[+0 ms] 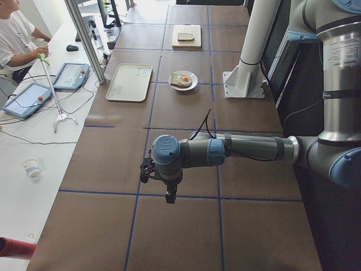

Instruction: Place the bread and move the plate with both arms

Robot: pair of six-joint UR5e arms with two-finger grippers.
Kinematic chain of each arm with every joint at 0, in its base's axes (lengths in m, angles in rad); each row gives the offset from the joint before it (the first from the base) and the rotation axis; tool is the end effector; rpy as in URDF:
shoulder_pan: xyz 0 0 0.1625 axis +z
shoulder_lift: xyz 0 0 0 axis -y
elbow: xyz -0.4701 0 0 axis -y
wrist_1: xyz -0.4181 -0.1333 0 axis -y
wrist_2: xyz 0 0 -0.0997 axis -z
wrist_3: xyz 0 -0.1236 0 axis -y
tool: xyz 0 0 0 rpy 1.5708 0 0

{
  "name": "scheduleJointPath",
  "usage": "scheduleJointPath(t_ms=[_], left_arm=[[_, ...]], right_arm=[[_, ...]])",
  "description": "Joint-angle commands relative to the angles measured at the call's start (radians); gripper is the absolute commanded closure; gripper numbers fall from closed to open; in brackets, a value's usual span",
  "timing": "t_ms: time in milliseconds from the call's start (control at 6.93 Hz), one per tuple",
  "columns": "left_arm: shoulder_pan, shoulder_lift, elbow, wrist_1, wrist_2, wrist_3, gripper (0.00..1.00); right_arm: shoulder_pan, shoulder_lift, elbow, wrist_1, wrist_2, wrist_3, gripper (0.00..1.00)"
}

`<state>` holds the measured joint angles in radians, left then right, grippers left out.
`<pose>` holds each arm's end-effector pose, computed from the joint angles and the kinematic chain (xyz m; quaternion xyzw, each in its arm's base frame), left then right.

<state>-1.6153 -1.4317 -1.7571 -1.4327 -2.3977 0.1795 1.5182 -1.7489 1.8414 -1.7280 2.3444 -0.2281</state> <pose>-0.0621 -0.4418 0.7007 0.0035 0.4035 0.0435 0.9139 0.0244 -0.4287 0.6812 0.0032 -0.3782 -0.1174 0.9182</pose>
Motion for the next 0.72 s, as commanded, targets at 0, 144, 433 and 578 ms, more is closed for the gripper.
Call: scheduleJointPath(t_ms=[0, 144, 433, 578], left_arm=[[0.0, 0.0, -0.002, 0.001, 0.0, -0.003, 0.0], [0.0, 0.002, -0.008, 0.0, 0.002, -0.002, 0.0], [0.003, 0.002, -0.016, -0.009, -0.009, -0.006, 0.0], [0.003, -0.006, 0.007, -0.012, -0.006, -0.003, 0.0]], right_arm=[[0.0, -0.003, -0.001, -0.001, -0.002, 0.0, 0.0], [0.0, -0.003, 0.001, 0.001, 0.0, -0.002, 0.0], [0.0, -0.011, 0.001, -0.002, 0.003, 0.015, 0.0], [0.0, -0.012, -0.01, 0.005, -0.002, 0.015, 0.0]])
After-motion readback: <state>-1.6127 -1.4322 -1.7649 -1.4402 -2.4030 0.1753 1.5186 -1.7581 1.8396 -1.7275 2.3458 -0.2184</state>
